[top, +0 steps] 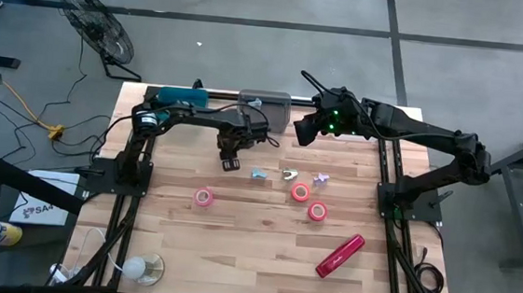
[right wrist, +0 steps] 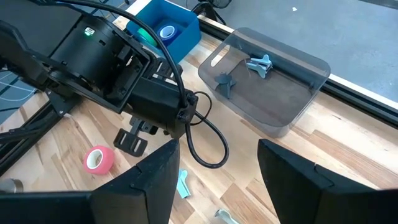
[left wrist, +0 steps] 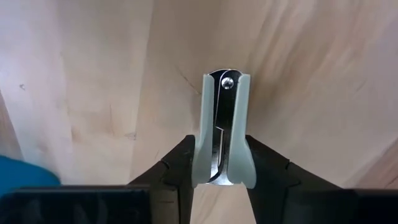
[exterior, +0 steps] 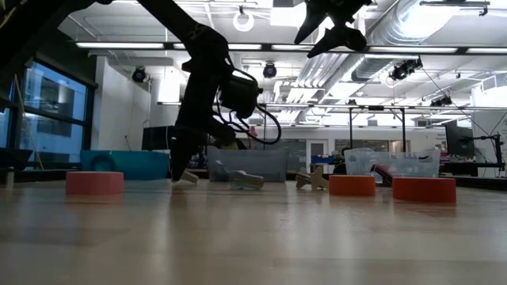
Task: Pick and place Stapler, Stapler remover, tape
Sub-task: Put the left white staple remover into the black bin
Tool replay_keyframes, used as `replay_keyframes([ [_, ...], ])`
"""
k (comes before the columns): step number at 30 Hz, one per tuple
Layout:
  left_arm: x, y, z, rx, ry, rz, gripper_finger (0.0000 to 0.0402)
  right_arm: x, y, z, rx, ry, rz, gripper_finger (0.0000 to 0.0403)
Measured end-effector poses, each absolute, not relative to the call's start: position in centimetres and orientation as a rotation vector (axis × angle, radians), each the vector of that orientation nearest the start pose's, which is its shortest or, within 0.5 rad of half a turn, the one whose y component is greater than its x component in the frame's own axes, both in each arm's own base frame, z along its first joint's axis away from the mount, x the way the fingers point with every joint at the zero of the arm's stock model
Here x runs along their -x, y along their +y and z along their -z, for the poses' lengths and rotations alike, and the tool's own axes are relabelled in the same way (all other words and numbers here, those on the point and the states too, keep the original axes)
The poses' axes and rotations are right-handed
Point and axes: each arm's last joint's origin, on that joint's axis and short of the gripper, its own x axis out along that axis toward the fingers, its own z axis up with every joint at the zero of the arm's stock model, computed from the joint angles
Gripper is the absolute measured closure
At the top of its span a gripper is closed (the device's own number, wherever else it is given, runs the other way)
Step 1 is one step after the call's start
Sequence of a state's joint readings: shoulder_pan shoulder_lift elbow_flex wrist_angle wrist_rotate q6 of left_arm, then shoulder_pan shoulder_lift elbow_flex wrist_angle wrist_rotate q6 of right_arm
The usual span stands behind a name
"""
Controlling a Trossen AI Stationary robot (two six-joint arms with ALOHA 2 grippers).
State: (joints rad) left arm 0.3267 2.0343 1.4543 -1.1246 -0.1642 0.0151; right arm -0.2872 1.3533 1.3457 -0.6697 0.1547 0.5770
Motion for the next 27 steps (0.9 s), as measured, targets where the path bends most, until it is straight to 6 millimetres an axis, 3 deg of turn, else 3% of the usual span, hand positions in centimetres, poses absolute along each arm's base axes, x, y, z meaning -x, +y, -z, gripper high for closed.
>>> replay_keyframes([
  [6,-35.3,12.5,-18.1,0.127,1.665,-0.361,0.0298,-27.1,-8.5,-35.9,-0.590,0.541,0.610,0.0194],
  [19,-39.5,14.0,-27.1,0.080,1.260,-0.435,0.0299,-27.1,-8.5,-35.9,-0.590,0.540,0.610,0.0194],
  [23,-40.1,14.6,-27.7,0.062,1.169,-0.486,0.0299,-27.1,-8.5,-36.0,-0.588,0.537,0.614,0.0194],
  [27,-40.5,15.8,-26.9,0.119,1.137,-0.557,0.0300,-27.0,-8.6,-36.0,-0.603,0.521,0.656,0.0194],
])
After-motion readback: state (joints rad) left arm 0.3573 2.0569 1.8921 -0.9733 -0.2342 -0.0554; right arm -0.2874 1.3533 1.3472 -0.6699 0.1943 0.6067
